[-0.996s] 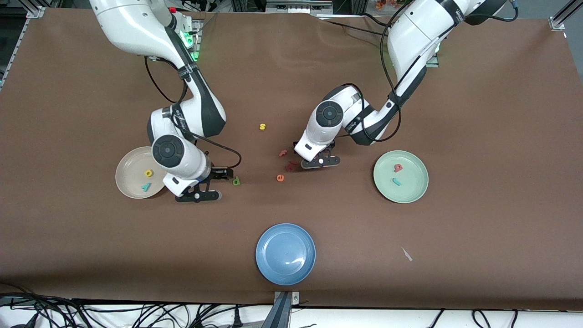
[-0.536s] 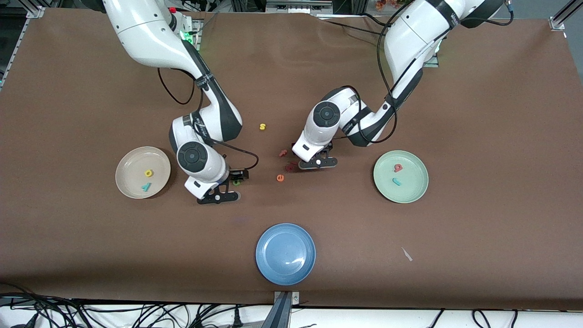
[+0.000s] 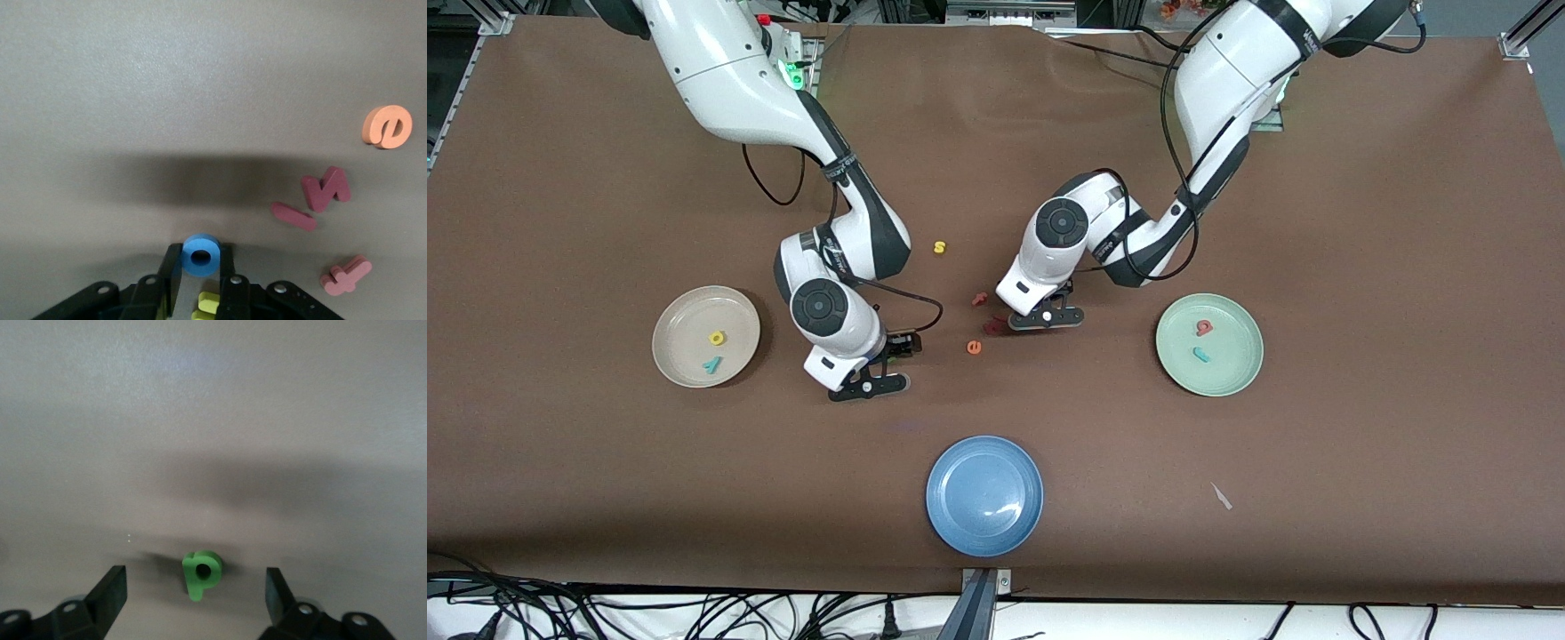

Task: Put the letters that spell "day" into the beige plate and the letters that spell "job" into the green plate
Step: 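Grasp the green p with the right gripper while the left gripper grasps the blue o, then place the p on the white plate while the left gripper places the o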

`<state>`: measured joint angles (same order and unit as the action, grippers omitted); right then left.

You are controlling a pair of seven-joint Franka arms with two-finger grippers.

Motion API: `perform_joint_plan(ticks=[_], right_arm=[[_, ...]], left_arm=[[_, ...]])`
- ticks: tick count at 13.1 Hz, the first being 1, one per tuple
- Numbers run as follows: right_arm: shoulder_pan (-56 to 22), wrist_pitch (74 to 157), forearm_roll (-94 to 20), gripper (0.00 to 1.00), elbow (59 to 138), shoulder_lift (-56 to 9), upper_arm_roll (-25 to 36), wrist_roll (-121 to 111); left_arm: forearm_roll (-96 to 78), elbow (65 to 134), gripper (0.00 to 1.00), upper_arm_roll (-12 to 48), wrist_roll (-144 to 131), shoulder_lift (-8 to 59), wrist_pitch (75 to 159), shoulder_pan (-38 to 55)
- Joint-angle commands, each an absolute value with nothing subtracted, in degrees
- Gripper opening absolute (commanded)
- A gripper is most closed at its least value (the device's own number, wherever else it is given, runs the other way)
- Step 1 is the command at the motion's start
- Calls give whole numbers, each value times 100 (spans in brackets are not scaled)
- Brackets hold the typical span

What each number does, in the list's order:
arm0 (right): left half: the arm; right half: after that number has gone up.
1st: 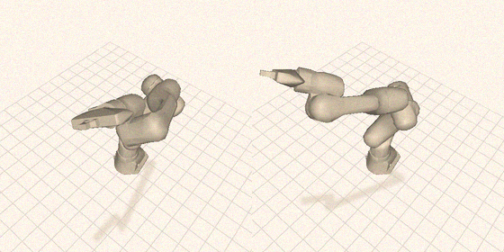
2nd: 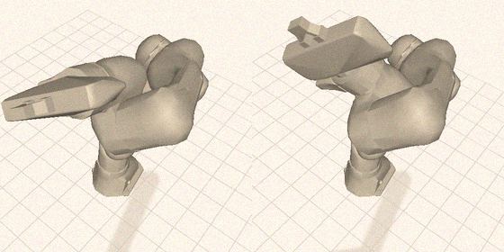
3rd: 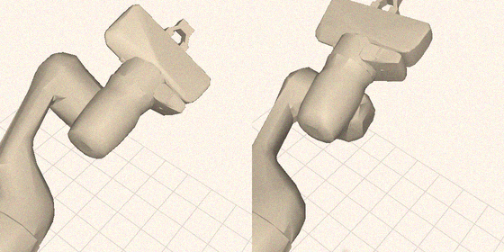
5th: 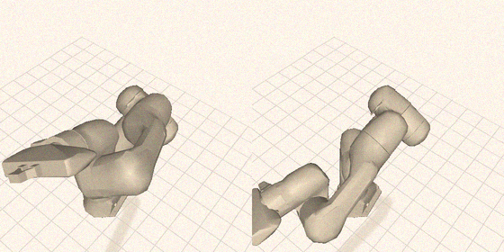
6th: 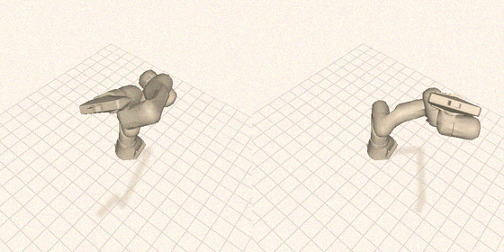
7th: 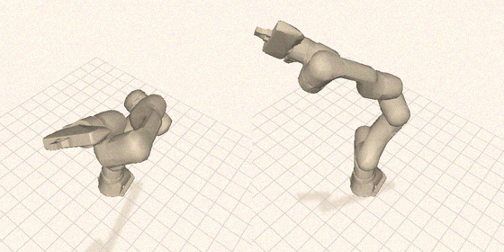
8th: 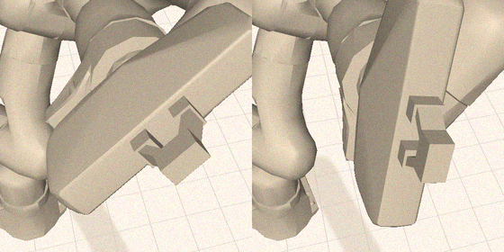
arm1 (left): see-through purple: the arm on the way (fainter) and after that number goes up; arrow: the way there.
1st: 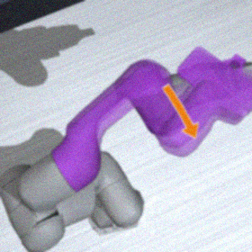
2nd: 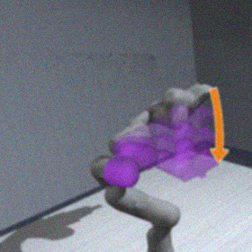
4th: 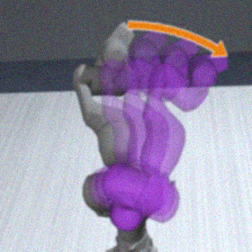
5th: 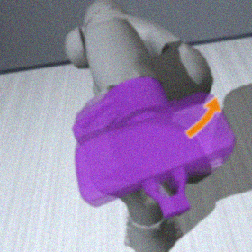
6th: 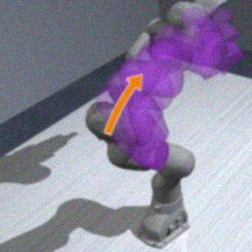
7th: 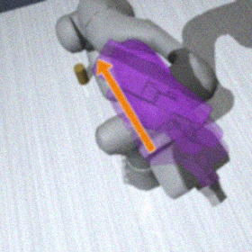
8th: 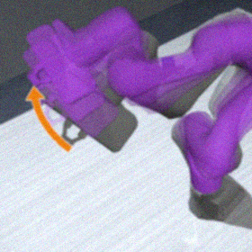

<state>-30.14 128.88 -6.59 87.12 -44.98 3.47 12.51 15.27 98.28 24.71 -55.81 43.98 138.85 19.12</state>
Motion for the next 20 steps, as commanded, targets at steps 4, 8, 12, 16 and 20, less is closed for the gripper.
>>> perform_joint_plan(ticks=[4, 8, 12, 16, 20], right_arm=[[-3032, 12973, -747, 76, 8771, -4588, 325, 1020], [-3015, 12938, -756, 66, 8771, -4588, 325, 932], [-2988, 12937, -756, 55, 8771, -4579, 325, 905], [-2988, 12911, -756, 35, 8771, -4579, 325, 905], [-2988, 12911, -765, 18, 8771, -4562, 325, 905]], left_arm=[[1749, 9686, 22, 2391, -5774, 4561, 14045, 2013], [1758, 9686, 4, 2373, -5774, 4535, 14036, 1995], [1749, 9686, 4, 2373, -5766, 4474, 13975, 1934], [1758, 9685, 1, 2391, -5696, 4185, 13615, 1802], [1732, 9677, 1, 2417, -5179, 3702, 12782, 1486]])
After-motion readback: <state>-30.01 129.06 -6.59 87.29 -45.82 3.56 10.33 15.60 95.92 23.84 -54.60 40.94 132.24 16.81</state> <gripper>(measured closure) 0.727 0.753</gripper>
